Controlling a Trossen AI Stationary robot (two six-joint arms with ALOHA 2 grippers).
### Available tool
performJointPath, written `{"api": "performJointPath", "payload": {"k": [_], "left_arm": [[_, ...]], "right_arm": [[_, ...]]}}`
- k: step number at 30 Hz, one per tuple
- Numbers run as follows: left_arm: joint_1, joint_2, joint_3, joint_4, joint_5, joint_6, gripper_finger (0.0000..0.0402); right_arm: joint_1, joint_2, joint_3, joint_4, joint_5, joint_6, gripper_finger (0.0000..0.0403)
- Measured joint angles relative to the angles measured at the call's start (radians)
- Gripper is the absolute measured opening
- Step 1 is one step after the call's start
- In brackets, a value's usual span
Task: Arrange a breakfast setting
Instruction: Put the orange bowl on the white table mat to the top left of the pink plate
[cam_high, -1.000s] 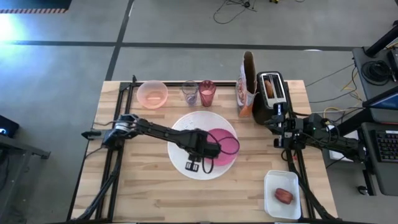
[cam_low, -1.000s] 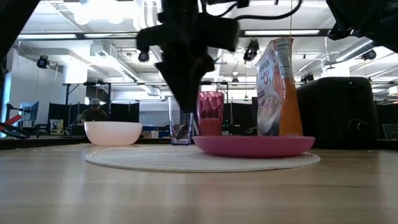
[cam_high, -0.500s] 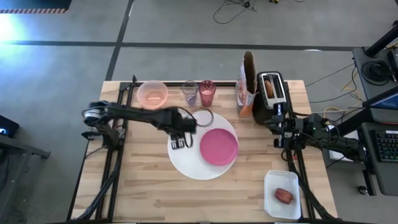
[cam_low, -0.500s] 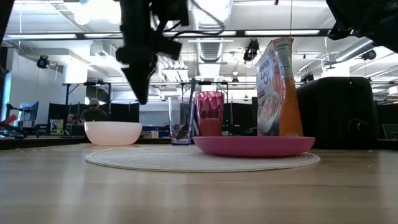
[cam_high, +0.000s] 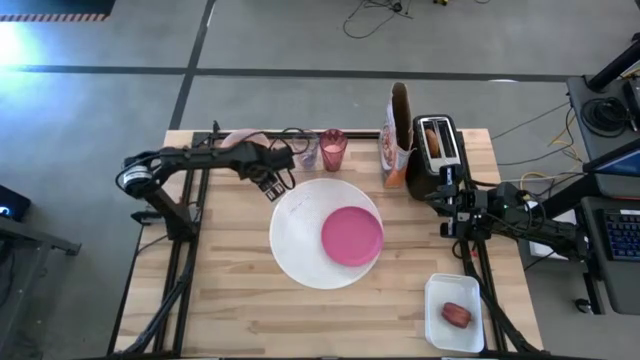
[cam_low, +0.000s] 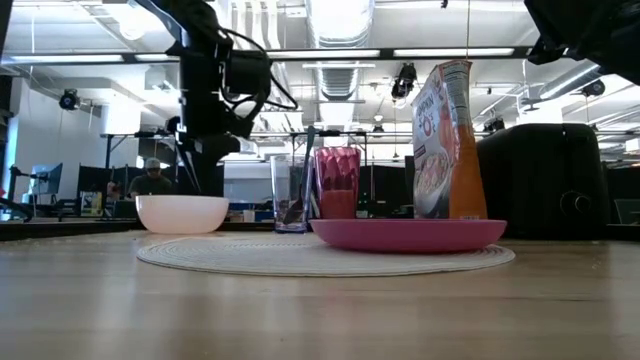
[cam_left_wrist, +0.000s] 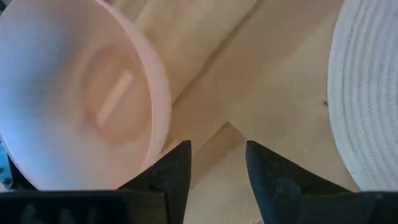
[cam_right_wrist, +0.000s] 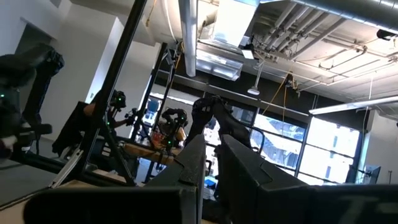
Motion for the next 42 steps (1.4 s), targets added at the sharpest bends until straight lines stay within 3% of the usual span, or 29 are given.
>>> {"api": "performJointPath", "payload": {"k": [7, 23, 31, 42], "left_arm": [[0.037, 0.000, 0.008, 0.011, -0.101, 0.011, 0.0162], [0.145, 0.000, -0.108, 0.166, -0.064, 0.134, 0.0187], [0.149, 0.000, -0.137, 0.215, -0.040, 0.161, 0.0140], [0.157, 0.000, -0.141, 0.174, -0.056, 0.127, 0.0020]], "right_arm": [[0.000, 0.000, 0.000, 0.000, 0.000, 0.000, 0.0043], [0.000, 0.000, 0.000, 0.000, 0.000, 0.000, 0.0043], [0.000, 0.000, 0.000, 0.001, 0.000, 0.000, 0.0043], [0.000, 0.000, 0.000, 0.001, 0.000, 0.000, 0.0043]]}}
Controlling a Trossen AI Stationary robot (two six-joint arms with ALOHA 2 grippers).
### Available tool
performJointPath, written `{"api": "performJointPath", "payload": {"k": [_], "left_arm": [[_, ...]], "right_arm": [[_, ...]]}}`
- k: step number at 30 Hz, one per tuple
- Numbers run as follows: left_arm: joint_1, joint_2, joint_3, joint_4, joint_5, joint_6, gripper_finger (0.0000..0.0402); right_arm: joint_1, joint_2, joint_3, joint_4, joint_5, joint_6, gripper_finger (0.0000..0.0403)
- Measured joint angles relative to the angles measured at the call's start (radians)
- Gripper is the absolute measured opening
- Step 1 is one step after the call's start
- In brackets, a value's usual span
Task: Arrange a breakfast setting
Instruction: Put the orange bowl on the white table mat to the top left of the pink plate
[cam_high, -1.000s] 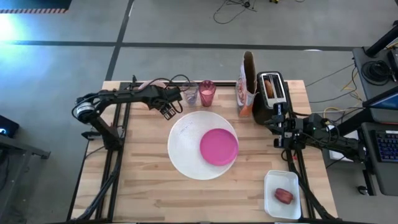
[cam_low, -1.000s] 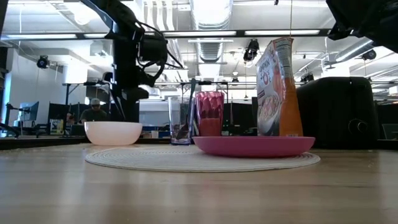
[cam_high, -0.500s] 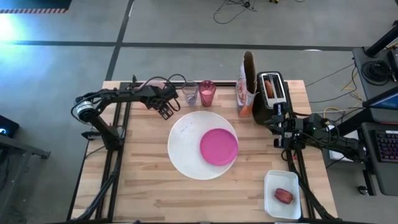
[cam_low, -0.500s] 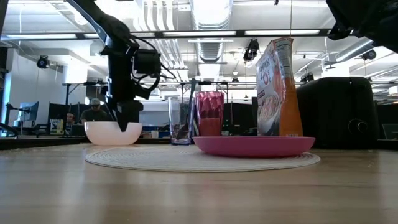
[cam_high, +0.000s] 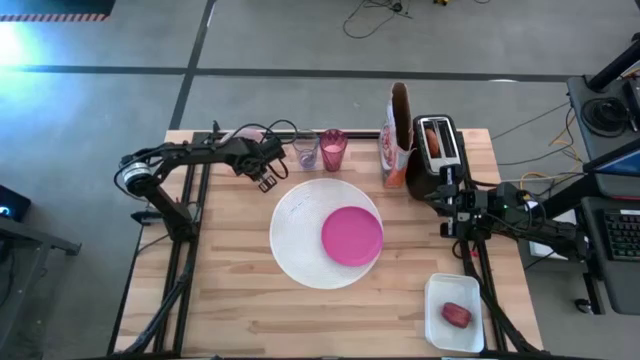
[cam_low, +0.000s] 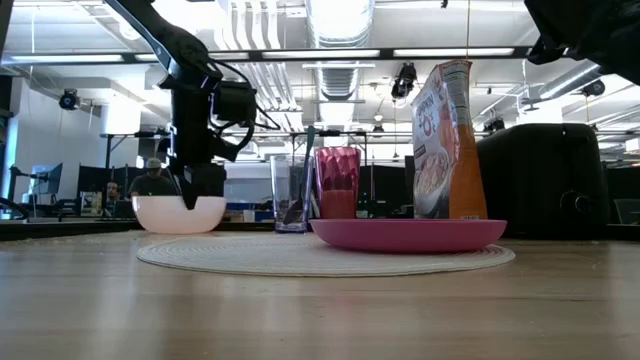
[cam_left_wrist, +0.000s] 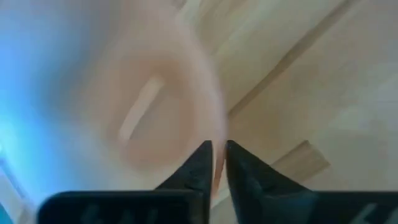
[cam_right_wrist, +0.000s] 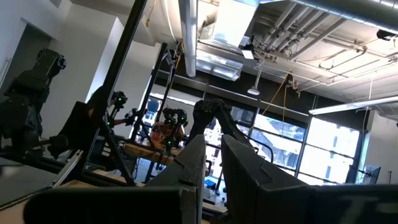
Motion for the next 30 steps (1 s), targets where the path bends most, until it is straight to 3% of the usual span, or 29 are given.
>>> {"api": "performJointPath", "payload": {"k": [7, 12, 17, 25, 30], "left_arm": [[-0.037, -0.024, -0.001, -0.083, 0.002, -0.051, 0.0004], [-0.132, -0.062, 0.000, -0.111, 0.036, -0.107, 0.0001], [-0.325, -0.115, 0.000, -0.108, 0.122, -0.199, 0.0001], [-0.723, -0.118, 0.028, 0.003, 0.130, -0.325, 0.0000], [-0.846, -0.065, 0.069, 0.106, 0.133, -0.309, 0.0000]], "right_arm": [[0.000, 0.000, 0.000, 0.000, 0.000, 0.000, 0.0043], [0.000, 0.000, 0.000, 0.000, 0.000, 0.000, 0.0043], [0.000, 0.000, 0.000, 0.000, 0.000, 0.000, 0.0043], [0.000, 0.000, 0.000, 0.000, 0.000, 0.000, 0.0043], [0.000, 0.000, 0.000, 0.000, 0.000, 0.000, 0.0043]]}}
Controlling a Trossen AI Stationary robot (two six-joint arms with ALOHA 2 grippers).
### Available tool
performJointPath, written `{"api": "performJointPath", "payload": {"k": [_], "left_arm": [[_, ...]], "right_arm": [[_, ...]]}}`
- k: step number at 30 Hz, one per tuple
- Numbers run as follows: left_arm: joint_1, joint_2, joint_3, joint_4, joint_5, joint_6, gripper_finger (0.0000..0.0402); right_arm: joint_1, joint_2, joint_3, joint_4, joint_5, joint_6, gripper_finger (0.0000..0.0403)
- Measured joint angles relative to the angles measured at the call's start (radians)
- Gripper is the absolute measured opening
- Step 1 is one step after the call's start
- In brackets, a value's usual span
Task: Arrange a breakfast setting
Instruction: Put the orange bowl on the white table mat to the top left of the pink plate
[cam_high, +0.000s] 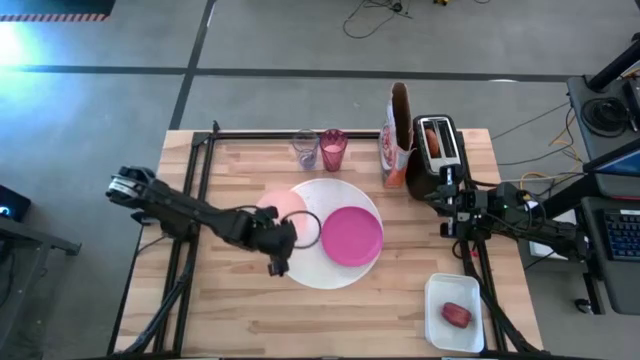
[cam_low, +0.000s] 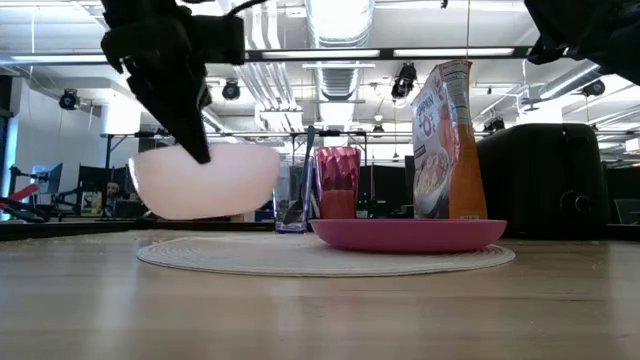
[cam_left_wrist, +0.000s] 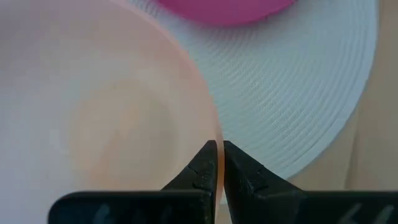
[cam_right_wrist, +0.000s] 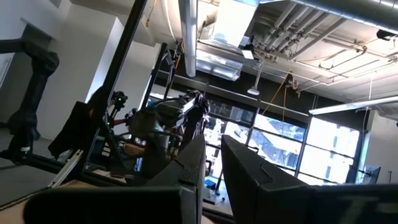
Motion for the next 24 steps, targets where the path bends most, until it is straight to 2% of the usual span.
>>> {"api": "performJointPath", "payload": {"k": [4, 14, 24], "left_arm": [[-0.004, 0.065, 0.038, 0.000, -0.003, 0.013, 0.0000], [0.002, 0.199, 0.156, -0.050, -0.002, 0.172, 0.0000], [0.005, 0.275, 0.224, -0.113, 0.065, 0.156, 0.0000]], "right_arm": [[0.000, 0.000, 0.000, 0.000, 0.000, 0.000, 0.0043], [0.000, 0.000, 0.000, 0.001, 0.000, 0.000, 0.0043], [0.000, 0.000, 0.000, 0.001, 0.000, 0.000, 0.0043]]}}
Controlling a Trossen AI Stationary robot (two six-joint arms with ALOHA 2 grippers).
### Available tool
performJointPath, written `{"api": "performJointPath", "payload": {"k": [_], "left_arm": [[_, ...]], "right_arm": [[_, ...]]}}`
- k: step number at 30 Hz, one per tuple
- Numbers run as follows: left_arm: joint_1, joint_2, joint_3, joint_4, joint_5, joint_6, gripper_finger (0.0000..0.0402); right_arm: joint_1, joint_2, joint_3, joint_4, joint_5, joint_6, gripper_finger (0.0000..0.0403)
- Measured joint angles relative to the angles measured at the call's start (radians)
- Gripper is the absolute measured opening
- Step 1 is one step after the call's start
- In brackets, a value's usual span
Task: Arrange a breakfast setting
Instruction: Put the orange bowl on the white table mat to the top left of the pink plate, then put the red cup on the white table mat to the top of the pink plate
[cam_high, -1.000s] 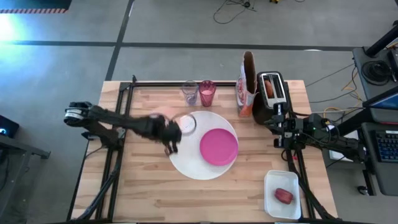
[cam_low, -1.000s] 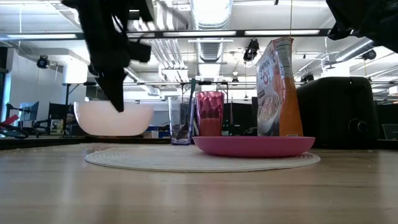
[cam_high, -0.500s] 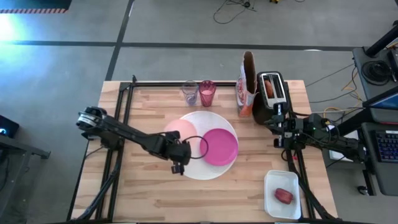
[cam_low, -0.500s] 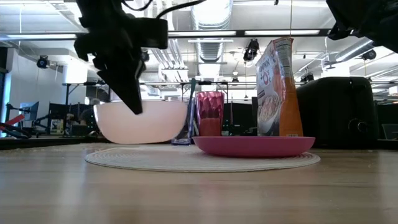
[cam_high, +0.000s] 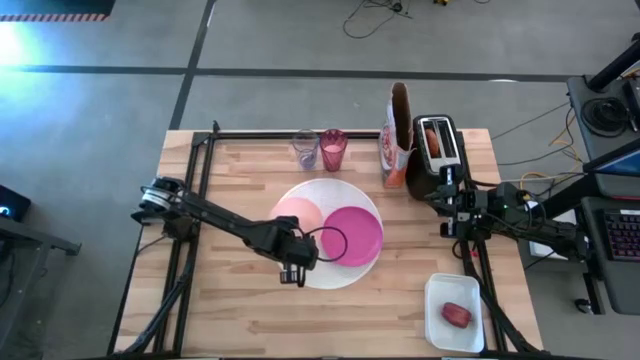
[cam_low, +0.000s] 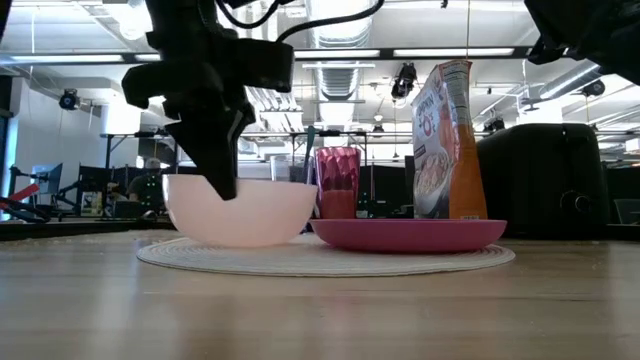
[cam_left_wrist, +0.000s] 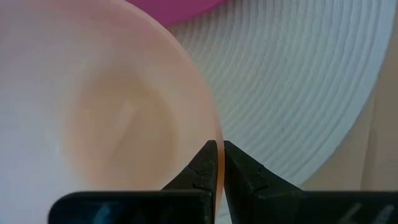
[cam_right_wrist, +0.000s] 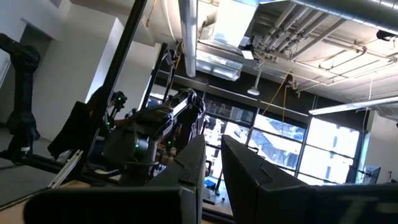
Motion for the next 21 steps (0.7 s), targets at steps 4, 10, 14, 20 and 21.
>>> {"api": "performJointPath", "payload": {"k": [4, 10, 14, 20, 21], "left_arm": [[0.000, 0.012, 0.032, -0.008, 0.020, -0.018, 0.0001], [-0.001, 0.014, 0.077, -0.042, 0.029, -0.019, 0.0024], [-0.001, 0.014, 0.112, -0.112, 0.029, -0.024, 0.0042], [-0.015, 0.013, 0.208, -0.221, 0.028, -0.043, 0.0060], [-0.023, 0.012, 0.230, -0.238, 0.028, -0.036, 0.0061]], "right_arm": [[0.000, 0.000, 0.000, 0.000, 0.000, 0.000, 0.0043], [0.000, 0.000, 0.000, 0.000, 0.000, 0.000, 0.0043], [0.000, 0.000, 0.000, 0.000, 0.000, 0.000, 0.0043], [0.000, 0.000, 0.000, 0.000, 0.000, 0.000, 0.0043], [0.000, 0.000, 0.000, 0.000, 0.000, 0.000, 0.0043]]}}
